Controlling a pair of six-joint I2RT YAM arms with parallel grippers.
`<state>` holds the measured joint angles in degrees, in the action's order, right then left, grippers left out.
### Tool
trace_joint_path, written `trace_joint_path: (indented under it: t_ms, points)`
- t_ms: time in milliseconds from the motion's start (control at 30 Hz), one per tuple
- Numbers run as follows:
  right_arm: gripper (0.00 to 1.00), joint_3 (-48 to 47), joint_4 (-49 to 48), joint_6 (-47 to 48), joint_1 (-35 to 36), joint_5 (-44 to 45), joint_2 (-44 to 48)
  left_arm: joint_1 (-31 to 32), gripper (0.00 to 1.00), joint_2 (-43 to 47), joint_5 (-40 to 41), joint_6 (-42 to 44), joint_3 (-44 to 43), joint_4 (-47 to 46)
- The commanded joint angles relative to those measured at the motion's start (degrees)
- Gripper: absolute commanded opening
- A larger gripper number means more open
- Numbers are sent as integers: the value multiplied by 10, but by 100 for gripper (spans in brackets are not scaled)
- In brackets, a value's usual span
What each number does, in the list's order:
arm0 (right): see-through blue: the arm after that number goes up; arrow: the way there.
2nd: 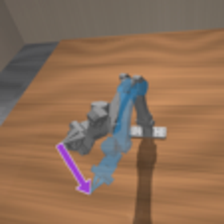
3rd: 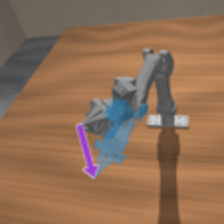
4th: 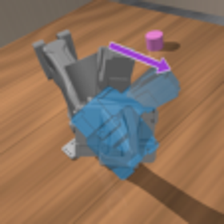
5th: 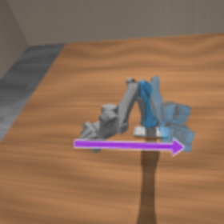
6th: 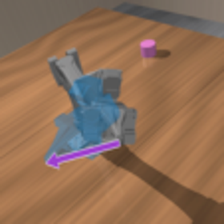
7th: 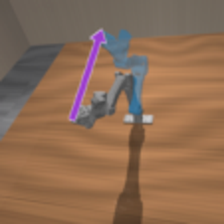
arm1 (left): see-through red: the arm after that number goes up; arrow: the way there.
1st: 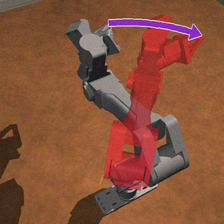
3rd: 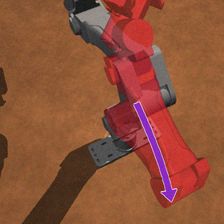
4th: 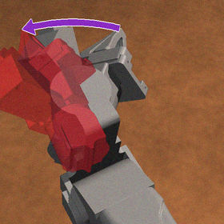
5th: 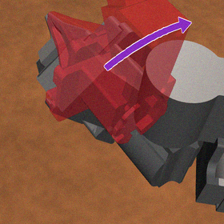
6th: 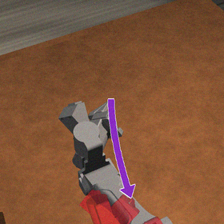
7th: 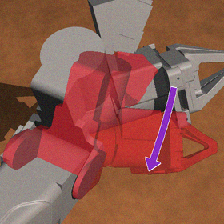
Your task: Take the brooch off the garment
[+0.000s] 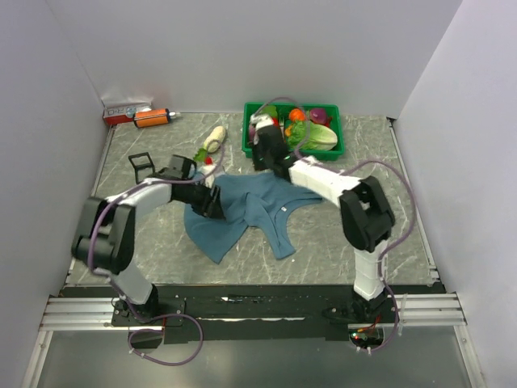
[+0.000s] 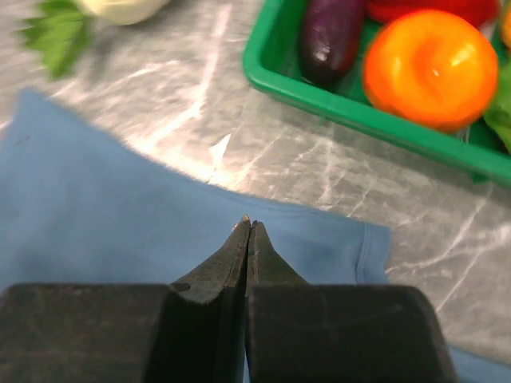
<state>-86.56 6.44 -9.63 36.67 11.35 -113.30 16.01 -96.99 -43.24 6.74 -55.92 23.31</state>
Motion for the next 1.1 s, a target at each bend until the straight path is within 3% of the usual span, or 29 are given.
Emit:
trace_joint_path:
  t_ms: [0,67,100,167,333,467,600,1067]
  points:
    - [0,-22,21,41,-82,-330,103,-24,52,108,-33,93,-20,36]
    - [0,-70,88,37,-107,-426,99,-24,53,128,-20,110,-50,43]
    - [0,-89,109,44,-112,-515,94,-24,53,127,-13,107,-65,45]
    - [0,-122,147,51,-120,-586,79,-25,54,110,-12,118,-123,74]
    - [0,-83,127,90,-126,-744,113,-27,56,90,-67,80,-197,68]
    - [0,-66,149,124,-127,-783,121,-27,57,81,-127,43,-210,43]
    - [0,-39,119,97,-128,-794,131,-27,57,75,-172,35,-216,40]
    - [0,-17,76,55,-128,-794,127,-11,57,22,-252,34,-263,47]
